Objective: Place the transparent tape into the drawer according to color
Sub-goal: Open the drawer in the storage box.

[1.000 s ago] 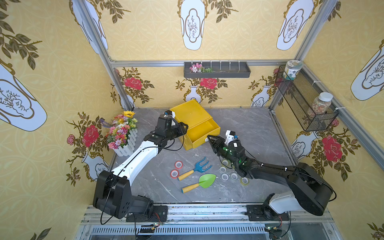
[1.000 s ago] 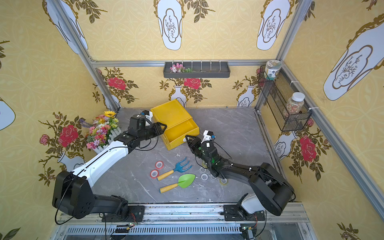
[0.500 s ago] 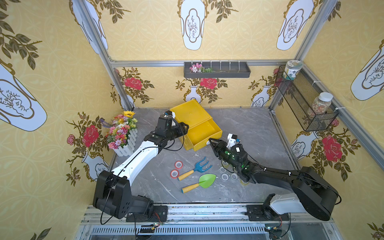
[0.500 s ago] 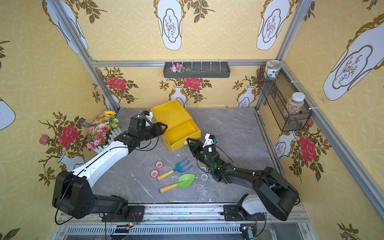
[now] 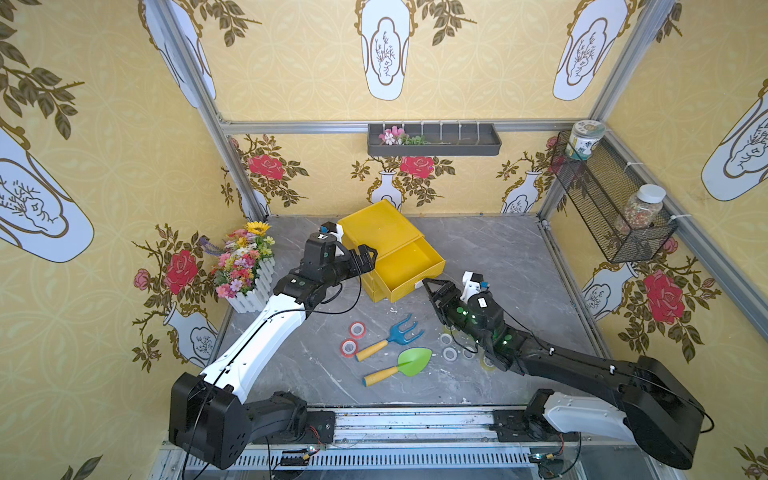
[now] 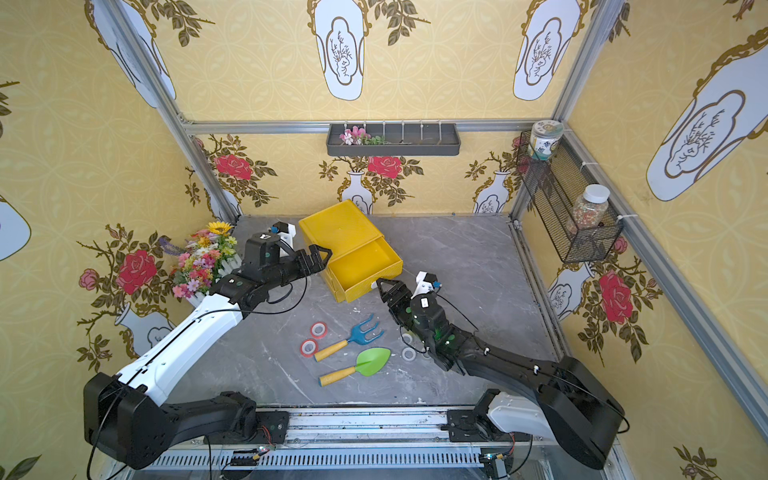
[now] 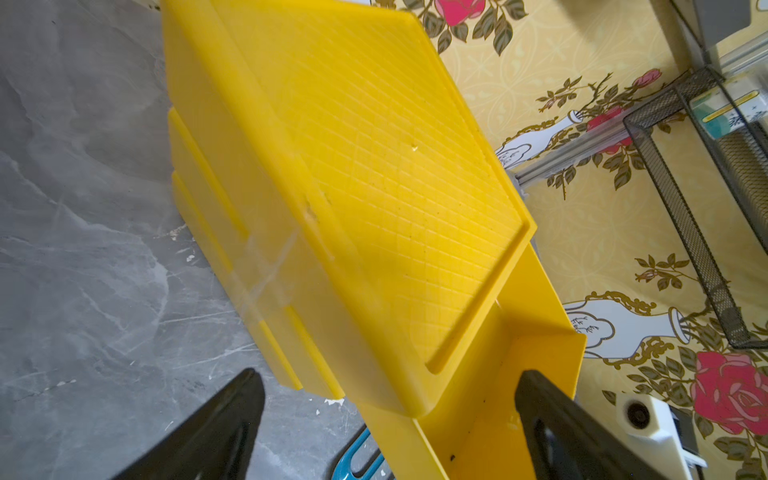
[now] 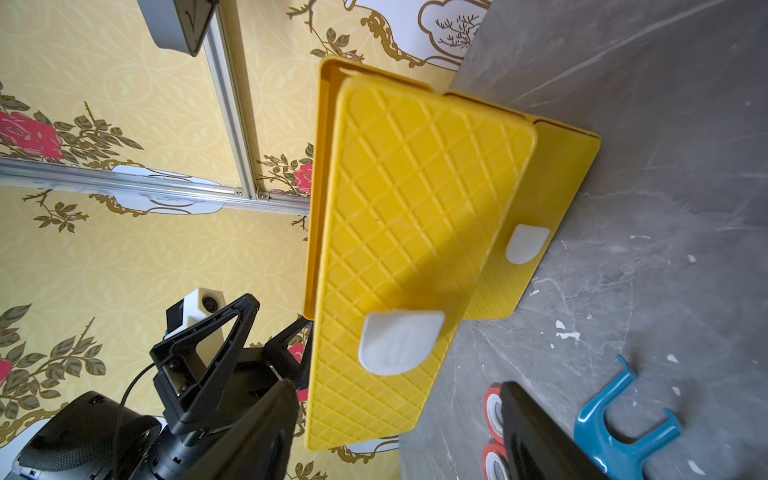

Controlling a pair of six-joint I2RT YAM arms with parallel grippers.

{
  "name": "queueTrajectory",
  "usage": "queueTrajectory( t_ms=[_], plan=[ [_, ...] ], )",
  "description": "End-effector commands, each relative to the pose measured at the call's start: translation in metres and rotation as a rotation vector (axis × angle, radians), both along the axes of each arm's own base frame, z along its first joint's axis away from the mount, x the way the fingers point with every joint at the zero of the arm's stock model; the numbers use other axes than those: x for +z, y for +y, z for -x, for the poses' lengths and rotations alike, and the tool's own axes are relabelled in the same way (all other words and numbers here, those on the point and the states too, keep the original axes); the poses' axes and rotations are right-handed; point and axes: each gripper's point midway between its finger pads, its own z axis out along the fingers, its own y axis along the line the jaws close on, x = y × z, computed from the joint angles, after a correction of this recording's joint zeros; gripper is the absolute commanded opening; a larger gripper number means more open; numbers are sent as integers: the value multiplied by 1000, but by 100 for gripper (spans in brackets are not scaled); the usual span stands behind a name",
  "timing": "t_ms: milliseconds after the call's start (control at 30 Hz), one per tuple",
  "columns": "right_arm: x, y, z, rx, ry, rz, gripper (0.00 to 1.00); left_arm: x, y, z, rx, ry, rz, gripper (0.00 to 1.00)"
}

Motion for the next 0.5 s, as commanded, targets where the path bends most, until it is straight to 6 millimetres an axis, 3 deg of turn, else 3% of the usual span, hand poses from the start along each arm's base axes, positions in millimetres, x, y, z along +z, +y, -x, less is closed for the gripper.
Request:
queueTrajectory(
  t_ms=[0, 167, 267, 467],
  plan=[
    [-13, -20, 11, -16, 80, 179, 79, 12, 9, 2, 34, -44, -17, 100],
    [-16, -52, 33, 41, 205, 482, 75, 45, 24, 13, 79, -129, -15, 100],
    [-28, -63, 46, 125, 282, 652, 75, 61, 28, 22, 85, -177, -3, 100],
    [-64, -84, 68, 210, 446, 847, 74, 68, 39, 33, 106, -200, -33, 100]
  ],
)
